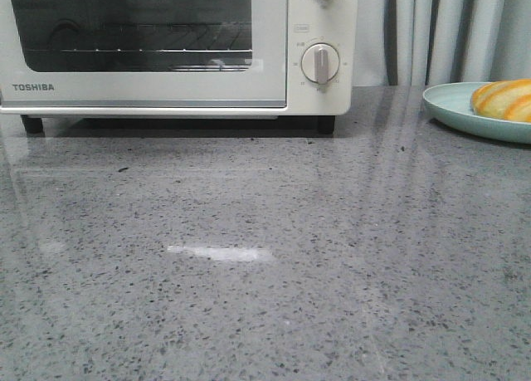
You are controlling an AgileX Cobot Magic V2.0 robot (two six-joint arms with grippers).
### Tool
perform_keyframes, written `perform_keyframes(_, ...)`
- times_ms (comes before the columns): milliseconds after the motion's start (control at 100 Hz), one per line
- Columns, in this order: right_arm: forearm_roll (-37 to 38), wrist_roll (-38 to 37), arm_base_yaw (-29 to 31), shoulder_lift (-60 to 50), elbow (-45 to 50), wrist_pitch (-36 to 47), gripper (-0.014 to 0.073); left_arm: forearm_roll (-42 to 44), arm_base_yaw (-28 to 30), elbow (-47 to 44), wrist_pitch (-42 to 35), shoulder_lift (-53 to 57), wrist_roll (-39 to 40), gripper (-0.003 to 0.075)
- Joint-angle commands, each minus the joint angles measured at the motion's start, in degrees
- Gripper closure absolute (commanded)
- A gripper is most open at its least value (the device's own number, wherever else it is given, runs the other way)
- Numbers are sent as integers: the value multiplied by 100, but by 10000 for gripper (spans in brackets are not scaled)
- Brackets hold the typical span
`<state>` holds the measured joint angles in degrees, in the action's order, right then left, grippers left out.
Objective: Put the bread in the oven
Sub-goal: 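Hook the oven door handle with the left gripper and pull it down open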
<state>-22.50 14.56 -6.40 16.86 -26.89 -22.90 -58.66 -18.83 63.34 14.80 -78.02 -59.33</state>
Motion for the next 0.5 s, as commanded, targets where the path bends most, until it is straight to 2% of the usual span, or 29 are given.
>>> perform_keyframes(0, 21, 64, 30, 94, -208, 450, 656, -127, -47, 152, -61, 34, -1, 741)
perform_keyframes(130, 25, 64, 30, 94, -208, 461, 656, -127, -47, 153, 157, 50, -1, 742)
perform_keyframes(250, 25, 64, 30, 94, -208, 461, 656, 136, -47, 75, 740, 230, 12, 742)
perform_keyframes(490, 12, 64, 30, 94, -208, 480, 656, 113, -47, -983, 1099, 1008, 53, 742)
